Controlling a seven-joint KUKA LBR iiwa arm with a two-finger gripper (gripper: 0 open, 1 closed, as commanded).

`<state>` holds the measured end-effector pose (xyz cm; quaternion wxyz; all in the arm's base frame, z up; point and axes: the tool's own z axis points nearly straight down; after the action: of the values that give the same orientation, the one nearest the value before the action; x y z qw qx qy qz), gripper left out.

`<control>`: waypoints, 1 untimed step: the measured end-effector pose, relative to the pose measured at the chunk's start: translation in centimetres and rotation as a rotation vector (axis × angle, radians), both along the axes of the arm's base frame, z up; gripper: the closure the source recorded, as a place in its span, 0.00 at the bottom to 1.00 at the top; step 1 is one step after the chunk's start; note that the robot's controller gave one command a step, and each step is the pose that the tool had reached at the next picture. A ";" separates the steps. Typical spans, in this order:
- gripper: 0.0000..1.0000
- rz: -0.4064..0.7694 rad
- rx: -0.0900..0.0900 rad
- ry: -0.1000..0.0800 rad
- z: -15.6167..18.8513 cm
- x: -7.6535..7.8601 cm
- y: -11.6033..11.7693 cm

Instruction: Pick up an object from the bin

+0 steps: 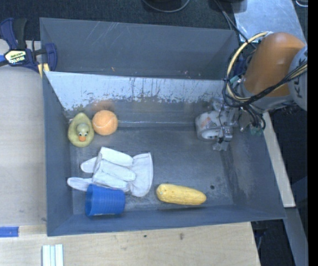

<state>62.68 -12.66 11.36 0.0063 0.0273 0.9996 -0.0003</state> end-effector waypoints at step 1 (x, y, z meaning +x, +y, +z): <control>0.00 -0.118 0.003 0.004 -1.0 -0.2 -1.5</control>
Offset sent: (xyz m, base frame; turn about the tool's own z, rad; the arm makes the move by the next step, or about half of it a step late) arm -0.0069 -0.0295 -0.0436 0.1358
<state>62.48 -14.18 10.40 0.0043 0.0863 0.9963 0.0006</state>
